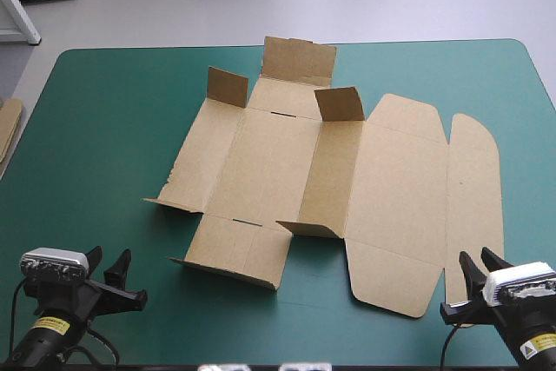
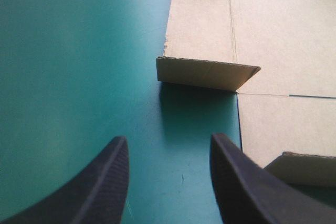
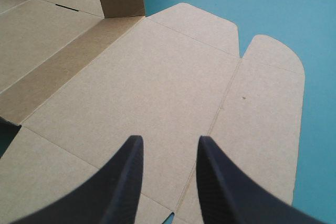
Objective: Fold the box
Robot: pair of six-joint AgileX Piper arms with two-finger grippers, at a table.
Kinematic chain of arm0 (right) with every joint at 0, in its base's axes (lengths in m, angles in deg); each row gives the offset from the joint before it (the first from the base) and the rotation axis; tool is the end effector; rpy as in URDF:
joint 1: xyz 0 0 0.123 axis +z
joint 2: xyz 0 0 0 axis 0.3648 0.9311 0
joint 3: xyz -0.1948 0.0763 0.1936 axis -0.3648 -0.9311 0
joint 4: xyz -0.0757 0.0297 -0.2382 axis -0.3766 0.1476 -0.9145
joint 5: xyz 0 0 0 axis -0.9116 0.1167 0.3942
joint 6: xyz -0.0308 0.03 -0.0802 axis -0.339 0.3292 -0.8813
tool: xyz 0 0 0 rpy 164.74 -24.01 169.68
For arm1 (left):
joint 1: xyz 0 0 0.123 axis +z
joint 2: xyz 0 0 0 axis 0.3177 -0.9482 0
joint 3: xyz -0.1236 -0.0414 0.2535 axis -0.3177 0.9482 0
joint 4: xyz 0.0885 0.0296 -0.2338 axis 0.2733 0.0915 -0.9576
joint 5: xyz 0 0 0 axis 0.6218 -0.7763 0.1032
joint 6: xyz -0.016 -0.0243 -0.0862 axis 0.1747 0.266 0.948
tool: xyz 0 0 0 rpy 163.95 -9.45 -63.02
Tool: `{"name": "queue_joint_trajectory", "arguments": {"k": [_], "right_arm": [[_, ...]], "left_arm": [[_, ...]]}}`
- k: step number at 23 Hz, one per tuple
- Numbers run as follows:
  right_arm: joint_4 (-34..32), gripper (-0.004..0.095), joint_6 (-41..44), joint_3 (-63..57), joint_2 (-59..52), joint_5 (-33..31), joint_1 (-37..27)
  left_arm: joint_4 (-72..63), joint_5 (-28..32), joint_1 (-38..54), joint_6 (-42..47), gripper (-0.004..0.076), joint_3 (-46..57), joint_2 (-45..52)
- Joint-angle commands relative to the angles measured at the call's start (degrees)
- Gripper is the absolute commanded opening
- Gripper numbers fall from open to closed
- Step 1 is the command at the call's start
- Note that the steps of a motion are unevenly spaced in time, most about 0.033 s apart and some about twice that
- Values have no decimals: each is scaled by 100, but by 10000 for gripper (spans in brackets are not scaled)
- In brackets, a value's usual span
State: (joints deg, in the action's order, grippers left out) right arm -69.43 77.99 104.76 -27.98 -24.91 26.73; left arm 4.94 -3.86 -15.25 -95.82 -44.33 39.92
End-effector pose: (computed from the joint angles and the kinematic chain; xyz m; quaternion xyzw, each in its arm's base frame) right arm 0.0406 0.0109 0.2718 -0.0808 0.7974 0.0437 0.5964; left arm 0.0613 -0.0118 0.2650 0.0579 0.8400 -0.0317 0.5385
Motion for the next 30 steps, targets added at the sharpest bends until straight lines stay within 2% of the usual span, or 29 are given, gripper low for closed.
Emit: {"name": "queue_joint_trajectory", "arguments": {"k": [1, 12, 16, 21, 30], "right_arm": [[-6, 321, -29, 151, 121, 444, 8], [-6, 322, -29, 151, 121, 457, 8], [-6, 322, -29, 202, 312, 384, 8], [-6, 342, -29, 358, 918, 455, 8], [54, 343, 42, 682, 1808, 467, 8]], "left_arm": [[-88, 429, -17, 37, 347, -146, -93], [-106, 439, -17, 179, 358, -222, -116], [-106, 643, -17, 264, 358, -488, -502], [-172, 759, -17, 401, 358, -1158, -1718], [-647, 339, -17, 332, 358, -2917, -4234]]}}
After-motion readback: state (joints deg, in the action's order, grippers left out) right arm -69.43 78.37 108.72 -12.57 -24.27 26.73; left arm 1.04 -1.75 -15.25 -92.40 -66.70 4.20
